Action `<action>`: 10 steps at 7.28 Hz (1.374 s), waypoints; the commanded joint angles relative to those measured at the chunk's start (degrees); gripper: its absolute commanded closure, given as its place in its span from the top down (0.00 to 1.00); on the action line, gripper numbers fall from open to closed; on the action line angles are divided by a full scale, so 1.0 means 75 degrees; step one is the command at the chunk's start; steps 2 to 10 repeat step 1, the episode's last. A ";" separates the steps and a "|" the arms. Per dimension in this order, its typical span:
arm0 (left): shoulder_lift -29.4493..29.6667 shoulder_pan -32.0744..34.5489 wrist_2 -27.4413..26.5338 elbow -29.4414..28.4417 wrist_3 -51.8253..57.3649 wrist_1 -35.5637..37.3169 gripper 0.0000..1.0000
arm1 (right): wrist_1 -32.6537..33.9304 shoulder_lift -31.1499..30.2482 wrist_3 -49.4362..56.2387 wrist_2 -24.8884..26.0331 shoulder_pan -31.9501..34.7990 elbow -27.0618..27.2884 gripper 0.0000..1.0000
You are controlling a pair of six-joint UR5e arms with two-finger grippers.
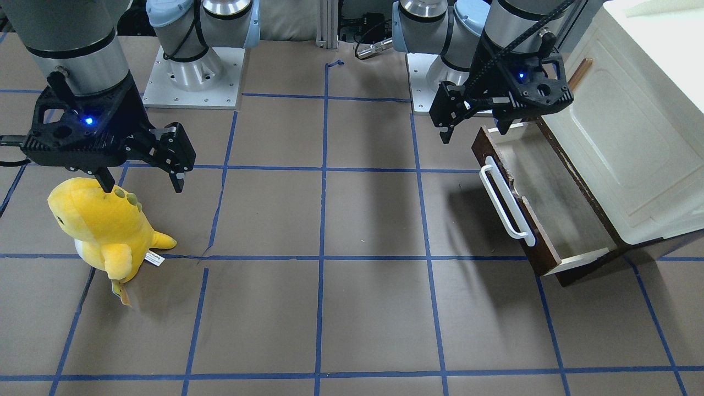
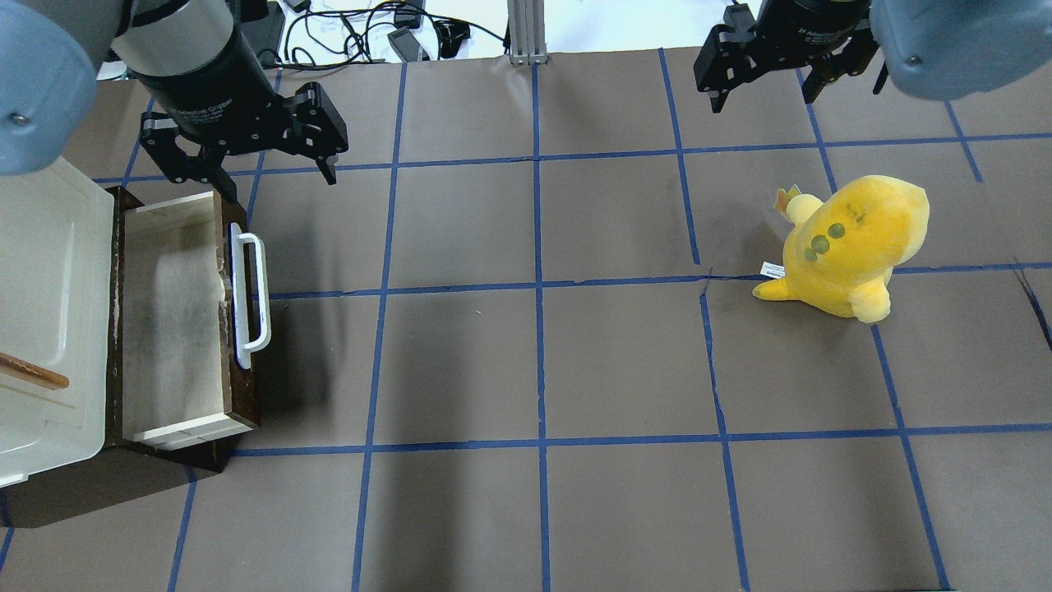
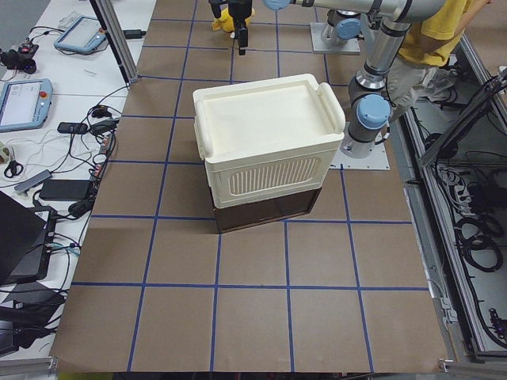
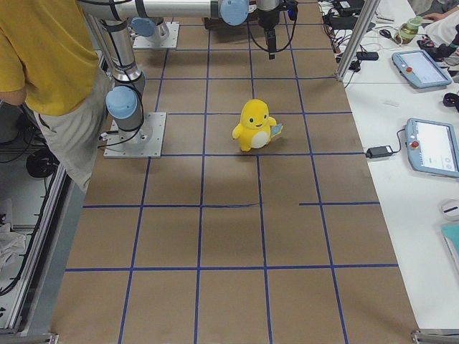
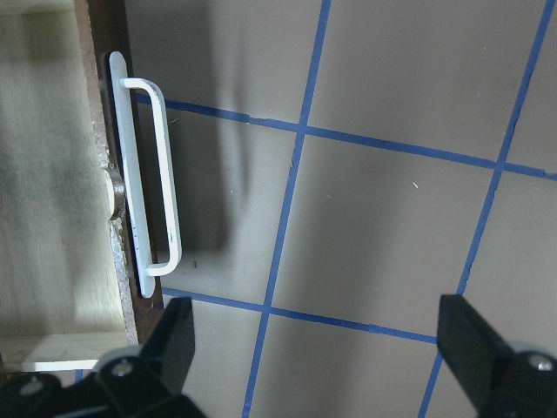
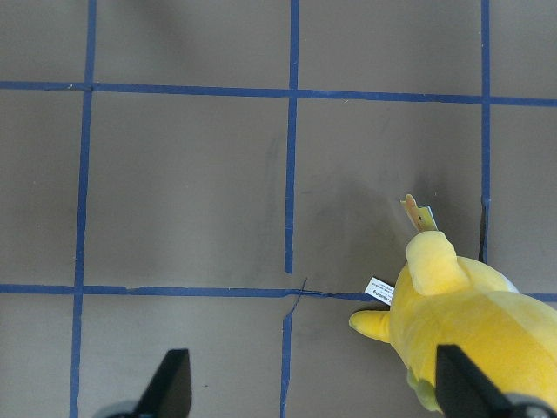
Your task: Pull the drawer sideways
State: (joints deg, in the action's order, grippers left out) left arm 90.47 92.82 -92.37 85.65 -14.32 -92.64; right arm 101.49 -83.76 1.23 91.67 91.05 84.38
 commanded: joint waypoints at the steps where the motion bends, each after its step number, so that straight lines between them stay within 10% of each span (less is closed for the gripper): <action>1: -0.0004 -0.0002 -0.0012 -0.0006 0.0011 0.0000 1.00 | 0.0004 0.0000 0.0000 0.0000 0.0000 0.0000 1.00; 10: -0.0004 -0.0002 -0.0012 -0.0006 0.0011 0.0000 1.00 | 0.0004 0.0000 0.0000 0.0000 0.0000 0.0000 1.00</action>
